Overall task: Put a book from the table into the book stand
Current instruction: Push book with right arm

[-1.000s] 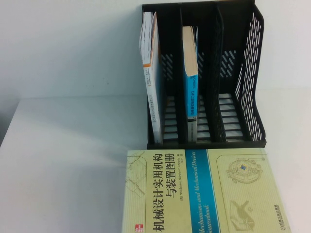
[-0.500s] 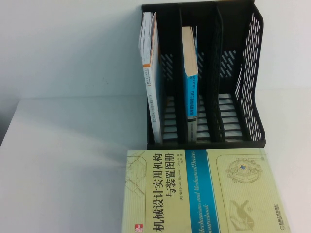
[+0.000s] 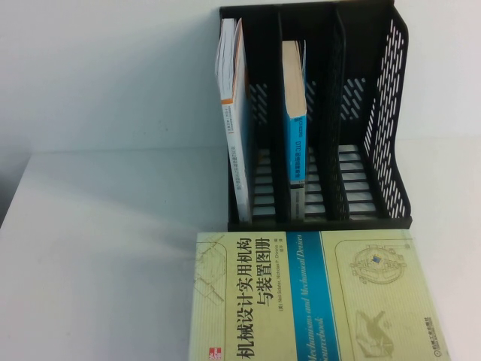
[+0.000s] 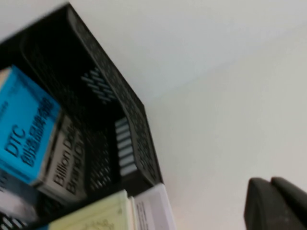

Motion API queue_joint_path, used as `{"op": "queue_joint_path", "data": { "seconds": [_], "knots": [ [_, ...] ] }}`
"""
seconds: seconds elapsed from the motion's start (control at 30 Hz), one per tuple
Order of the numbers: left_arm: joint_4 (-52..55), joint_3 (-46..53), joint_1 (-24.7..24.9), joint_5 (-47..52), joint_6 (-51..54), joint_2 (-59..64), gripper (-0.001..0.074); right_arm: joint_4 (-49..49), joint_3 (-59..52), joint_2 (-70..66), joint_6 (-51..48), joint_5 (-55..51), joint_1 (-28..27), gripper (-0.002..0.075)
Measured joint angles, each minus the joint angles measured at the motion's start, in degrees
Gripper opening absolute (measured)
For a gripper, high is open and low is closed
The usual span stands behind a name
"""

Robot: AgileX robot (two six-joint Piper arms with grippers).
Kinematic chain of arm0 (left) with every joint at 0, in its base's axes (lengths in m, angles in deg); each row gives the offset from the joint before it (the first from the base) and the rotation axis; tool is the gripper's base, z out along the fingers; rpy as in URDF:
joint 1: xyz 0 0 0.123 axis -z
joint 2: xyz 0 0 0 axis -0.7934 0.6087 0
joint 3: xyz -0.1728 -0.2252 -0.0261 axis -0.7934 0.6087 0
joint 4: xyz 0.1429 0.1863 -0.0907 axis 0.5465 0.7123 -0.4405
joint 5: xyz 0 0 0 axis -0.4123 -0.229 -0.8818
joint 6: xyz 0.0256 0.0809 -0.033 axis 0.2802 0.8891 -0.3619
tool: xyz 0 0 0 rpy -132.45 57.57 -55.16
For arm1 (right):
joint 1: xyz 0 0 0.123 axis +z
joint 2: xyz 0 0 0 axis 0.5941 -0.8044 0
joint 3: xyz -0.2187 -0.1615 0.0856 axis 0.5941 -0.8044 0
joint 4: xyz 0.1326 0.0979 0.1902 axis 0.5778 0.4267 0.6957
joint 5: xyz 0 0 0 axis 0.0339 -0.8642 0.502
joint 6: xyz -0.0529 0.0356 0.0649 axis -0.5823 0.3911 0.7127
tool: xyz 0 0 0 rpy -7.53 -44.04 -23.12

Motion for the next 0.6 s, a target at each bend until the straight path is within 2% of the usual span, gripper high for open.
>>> {"op": "queue_joint_path", "data": {
  "seconds": [0.1,0.23,0.43,0.6],
  "knots": [
    [0.28,0.0,0.0,-0.7,0.45,0.25,0.0005,0.15,-3.0,-0.34,-2.68,-0.75,0.0,-0.0003],
    [1.57,-0.03,0.0,2.77,1.65,3.86,0.0004,-0.11,-3.79,-2.66,-12.22,-2.04,1.93,-0.0003],
    [1.51,-0.03,0.0,9.96,3.17,13.91,0.0001,-3.86,-1.94,-14.48,-18.56,-7.15,4.47,-0.0003],
    [-8.94,-0.03,0.0,14.51,16.08,20.37,0.0001,0.31,5.34,-24.71,-22.26,-11.7,6.44,-0.0003]
  ]
}}
